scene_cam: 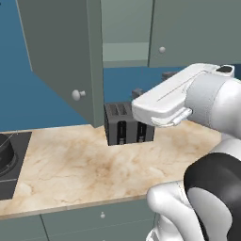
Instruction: Open the cabinet and move the ladle to the pot. Then close the cabinet.
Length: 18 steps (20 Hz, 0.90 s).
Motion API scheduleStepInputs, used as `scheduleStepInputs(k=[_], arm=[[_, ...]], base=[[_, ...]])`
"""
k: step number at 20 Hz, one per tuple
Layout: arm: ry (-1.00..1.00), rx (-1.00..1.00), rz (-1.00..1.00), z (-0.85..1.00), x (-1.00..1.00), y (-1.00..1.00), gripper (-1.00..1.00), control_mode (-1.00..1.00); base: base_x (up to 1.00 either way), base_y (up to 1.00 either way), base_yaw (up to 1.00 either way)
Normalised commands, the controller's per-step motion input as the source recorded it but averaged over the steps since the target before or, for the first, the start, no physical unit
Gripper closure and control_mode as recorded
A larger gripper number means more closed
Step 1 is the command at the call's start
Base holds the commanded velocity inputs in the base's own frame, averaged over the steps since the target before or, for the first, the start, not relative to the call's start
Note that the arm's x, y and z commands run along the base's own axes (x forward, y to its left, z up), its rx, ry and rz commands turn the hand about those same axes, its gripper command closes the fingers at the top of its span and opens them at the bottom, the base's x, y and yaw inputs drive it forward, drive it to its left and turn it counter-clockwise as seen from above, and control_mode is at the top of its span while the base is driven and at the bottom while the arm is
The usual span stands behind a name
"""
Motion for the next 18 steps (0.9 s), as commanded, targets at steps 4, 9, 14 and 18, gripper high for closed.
scheduleStepInputs(k=[4,9,14,18], arm=[[-0.37,-0.54,-0.26,-0.23,-0.13,0.3,-1.0,-1.0],[-0.39,-0.53,-0.26,-0.02,-0.08,0.37,-1.0,-1.0],[-0.35,-0.53,-0.28,-0.11,0.0,0.41,-1.0,-1.0],[-0.3,-0.49,-0.3,-0.23,0.16,0.5,-1.0,-1.0]], base=[[0.0,0.0,0.0],[0.0,0.0,0.0],[0.0,0.0,0.0],[0.0,0.0,0.0]])
